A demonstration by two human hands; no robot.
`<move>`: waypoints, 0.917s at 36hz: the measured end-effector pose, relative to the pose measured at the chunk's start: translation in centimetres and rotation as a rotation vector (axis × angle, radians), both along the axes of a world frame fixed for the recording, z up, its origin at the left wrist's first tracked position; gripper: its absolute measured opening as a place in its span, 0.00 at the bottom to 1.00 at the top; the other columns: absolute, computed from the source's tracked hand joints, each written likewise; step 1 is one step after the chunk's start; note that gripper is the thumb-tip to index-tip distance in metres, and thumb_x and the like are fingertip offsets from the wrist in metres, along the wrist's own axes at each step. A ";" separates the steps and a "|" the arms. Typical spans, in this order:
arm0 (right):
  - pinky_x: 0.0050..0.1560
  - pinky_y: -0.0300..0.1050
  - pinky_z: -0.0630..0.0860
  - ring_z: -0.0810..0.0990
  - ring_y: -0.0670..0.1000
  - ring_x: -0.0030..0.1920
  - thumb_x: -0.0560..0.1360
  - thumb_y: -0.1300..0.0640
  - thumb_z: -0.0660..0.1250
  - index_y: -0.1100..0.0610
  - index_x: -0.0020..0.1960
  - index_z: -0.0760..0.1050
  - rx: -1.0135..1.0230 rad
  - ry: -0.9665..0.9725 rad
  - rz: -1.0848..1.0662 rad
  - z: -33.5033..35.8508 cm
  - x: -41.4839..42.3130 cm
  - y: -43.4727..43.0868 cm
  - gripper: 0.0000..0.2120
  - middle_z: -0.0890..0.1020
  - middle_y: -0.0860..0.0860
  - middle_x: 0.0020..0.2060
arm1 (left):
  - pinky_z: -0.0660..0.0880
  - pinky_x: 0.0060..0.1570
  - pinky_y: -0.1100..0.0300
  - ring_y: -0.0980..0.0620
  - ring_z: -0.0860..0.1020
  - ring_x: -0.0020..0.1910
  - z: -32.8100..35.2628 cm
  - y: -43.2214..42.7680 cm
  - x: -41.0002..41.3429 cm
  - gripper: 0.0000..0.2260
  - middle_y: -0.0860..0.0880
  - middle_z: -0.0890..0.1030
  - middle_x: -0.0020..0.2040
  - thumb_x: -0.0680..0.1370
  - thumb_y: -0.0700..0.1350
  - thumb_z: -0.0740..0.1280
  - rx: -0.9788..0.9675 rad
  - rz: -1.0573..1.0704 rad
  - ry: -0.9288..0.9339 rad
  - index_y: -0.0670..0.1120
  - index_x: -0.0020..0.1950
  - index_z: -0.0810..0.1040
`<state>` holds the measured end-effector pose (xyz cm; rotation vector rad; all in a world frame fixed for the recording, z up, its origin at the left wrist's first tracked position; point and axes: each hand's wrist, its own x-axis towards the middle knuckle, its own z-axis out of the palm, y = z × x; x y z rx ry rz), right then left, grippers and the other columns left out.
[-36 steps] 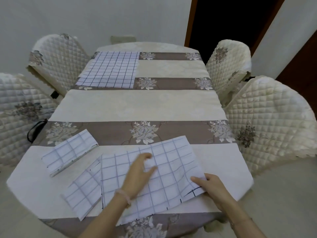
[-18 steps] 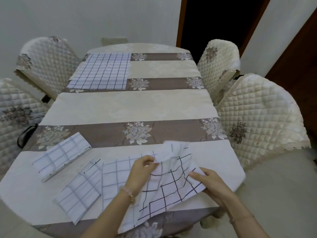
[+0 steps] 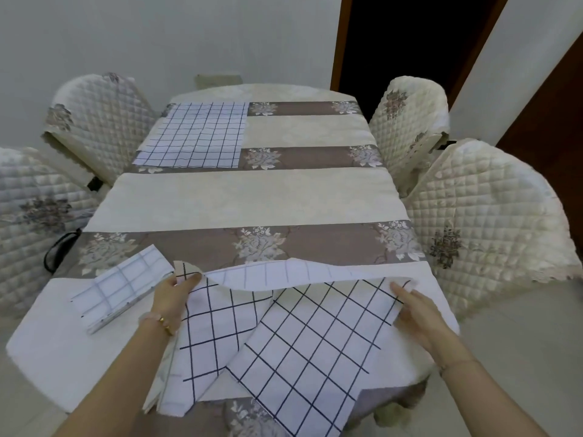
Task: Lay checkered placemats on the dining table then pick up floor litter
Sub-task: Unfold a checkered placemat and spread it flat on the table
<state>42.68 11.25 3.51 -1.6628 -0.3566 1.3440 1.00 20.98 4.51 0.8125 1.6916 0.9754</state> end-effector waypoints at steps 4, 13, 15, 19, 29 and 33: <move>0.40 0.45 0.79 0.85 0.56 0.44 0.72 0.55 0.72 0.62 0.51 0.77 -0.080 -0.055 0.158 -1.2 -2.2 -1.9 0.12 0.86 0.56 0.44 | 0.77 0.44 0.51 0.42 0.79 0.43 -1.3 0.1 -0.6 0.05 0.40 0.80 0.42 0.75 0.41 0.69 -0.069 0.067 0.005 0.39 0.43 0.77; 0.25 0.34 0.73 0.81 0.45 0.28 0.71 0.55 0.73 0.61 0.39 0.78 -0.075 -0.281 0.205 -1.7 -5.5 -4.1 0.09 0.83 0.47 0.28 | 0.81 0.41 0.54 0.46 0.84 0.46 -0.8 -0.1 -1.0 0.12 0.40 0.82 0.52 0.75 0.40 0.69 -0.077 -0.086 -0.236 0.38 0.56 0.76; 0.26 0.33 0.75 0.84 0.46 0.31 0.72 0.56 0.72 0.59 0.42 0.80 -0.049 -0.250 0.164 -1.4 -5.6 -4.1 0.06 0.86 0.48 0.31 | 0.82 0.41 0.54 0.44 0.84 0.48 -0.4 -0.9 -1.3 0.12 0.39 0.83 0.53 0.74 0.38 0.69 -0.136 -0.227 -0.321 0.38 0.57 0.77; 0.32 0.38 0.78 0.85 0.50 0.35 0.72 0.55 0.72 0.61 0.43 0.81 -0.022 -0.213 0.121 -0.8 -5.6 -4.1 0.08 0.86 0.52 0.35 | 0.80 0.50 0.53 0.42 0.82 0.52 -0.3 -2.6 -2.0 0.13 0.39 0.83 0.54 0.72 0.35 0.70 -0.294 -0.469 -0.264 0.35 0.55 0.77; 0.31 0.38 0.78 0.85 0.47 0.34 0.74 0.54 0.69 0.55 0.44 0.80 0.094 -0.179 -0.037 1.9 -3.3 -3.5 0.04 0.86 0.46 0.32 | 0.78 0.35 0.61 0.51 0.81 0.36 2.8 -1.7 -1.8 0.06 0.45 0.84 0.40 0.78 0.38 0.63 -0.031 -0.298 -0.087 0.41 0.45 0.79; 0.46 0.49 0.80 0.83 0.53 0.40 0.75 0.54 0.68 0.56 0.45 0.79 0.127 -0.229 -0.081 3.3 -2.2 -2.9 0.05 0.84 0.52 0.39 | 0.78 0.49 0.49 0.43 0.79 0.47 4.0 -0.2 -1.3 0.06 0.40 0.82 0.48 0.79 0.40 0.63 0.081 -0.200 -0.027 0.41 0.48 0.79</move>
